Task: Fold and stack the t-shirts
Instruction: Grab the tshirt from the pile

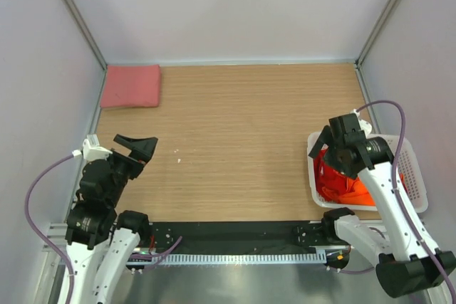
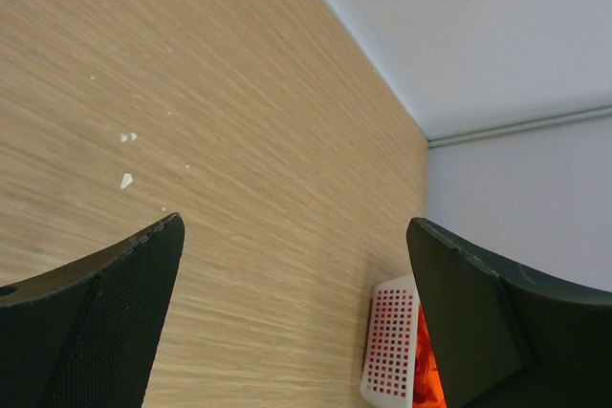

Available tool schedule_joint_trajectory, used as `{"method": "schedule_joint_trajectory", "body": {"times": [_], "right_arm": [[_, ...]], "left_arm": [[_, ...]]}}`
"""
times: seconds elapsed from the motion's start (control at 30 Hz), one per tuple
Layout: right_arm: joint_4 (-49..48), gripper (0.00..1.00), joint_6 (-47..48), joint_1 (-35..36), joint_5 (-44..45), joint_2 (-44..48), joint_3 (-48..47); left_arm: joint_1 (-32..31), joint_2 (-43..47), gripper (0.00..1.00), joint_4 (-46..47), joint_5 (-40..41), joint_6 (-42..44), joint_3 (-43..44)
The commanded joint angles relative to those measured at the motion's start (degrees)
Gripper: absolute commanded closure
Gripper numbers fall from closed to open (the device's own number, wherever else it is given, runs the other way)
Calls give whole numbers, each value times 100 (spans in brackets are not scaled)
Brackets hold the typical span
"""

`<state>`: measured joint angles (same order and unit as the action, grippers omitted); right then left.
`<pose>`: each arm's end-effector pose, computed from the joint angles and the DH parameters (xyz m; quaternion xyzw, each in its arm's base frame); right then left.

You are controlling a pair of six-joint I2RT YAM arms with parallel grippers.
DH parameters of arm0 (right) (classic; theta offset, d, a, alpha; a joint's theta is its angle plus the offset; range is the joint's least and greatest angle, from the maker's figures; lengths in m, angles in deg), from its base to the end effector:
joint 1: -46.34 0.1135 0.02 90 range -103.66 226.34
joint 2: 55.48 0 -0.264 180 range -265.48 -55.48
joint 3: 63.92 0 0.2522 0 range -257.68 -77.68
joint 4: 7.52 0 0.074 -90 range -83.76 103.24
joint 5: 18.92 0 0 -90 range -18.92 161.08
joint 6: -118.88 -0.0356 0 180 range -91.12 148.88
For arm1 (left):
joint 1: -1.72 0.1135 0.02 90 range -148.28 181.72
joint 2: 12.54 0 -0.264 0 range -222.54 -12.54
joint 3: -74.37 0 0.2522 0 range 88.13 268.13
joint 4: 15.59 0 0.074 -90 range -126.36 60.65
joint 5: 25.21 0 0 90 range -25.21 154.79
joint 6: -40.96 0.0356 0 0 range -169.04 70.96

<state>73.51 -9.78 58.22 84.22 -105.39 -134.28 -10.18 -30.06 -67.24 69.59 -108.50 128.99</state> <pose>0.1383 0.0208 0.3089 0.2508 0.9280 0.0076 0.2754 0.0744 -0.0126 0.3176 -0.3421 0.7128 -0.3297 0.5159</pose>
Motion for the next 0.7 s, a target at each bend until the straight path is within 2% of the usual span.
{"method": "schedule_joint_trajectory", "body": {"times": [0.0, 0.07, 0.1, 0.23, 0.33, 0.4, 0.6, 0.67], "right_arm": [[830, 0, -575, -10, 881, -448, -482], [852, 0, -811, -19, 1067, -485, -449], [702, 1, -497, -19, 1006, -450, -405], [323, 16, -266, -19, 892, -458, -370], [278, 27, -309, -19, 926, -808, -264], [209, 29, -310, -54, 997, -967, -142], [-582, 42, -142, -361, 681, -1372, 149], [-662, 54, -99, -414, 628, -1573, 193]], "left_arm": [[30, -208, 0, -903, 496, -126, 518], [30, -366, 0, -1245, 470, -180, 912], [30, -523, 0, -1369, 469, -180, 1098], [30, -1007, 0, -1748, 242, 407, 1959], [21, -1297, 0, -2072, 354, 769, 2566], [30, -1394, 0, -2371, 469, 726, 2829], [30, -2105, 0, -2644, -338, 1277, 3094], [30, -2578, 0, -2950, -680, 1463, 3322]]}}
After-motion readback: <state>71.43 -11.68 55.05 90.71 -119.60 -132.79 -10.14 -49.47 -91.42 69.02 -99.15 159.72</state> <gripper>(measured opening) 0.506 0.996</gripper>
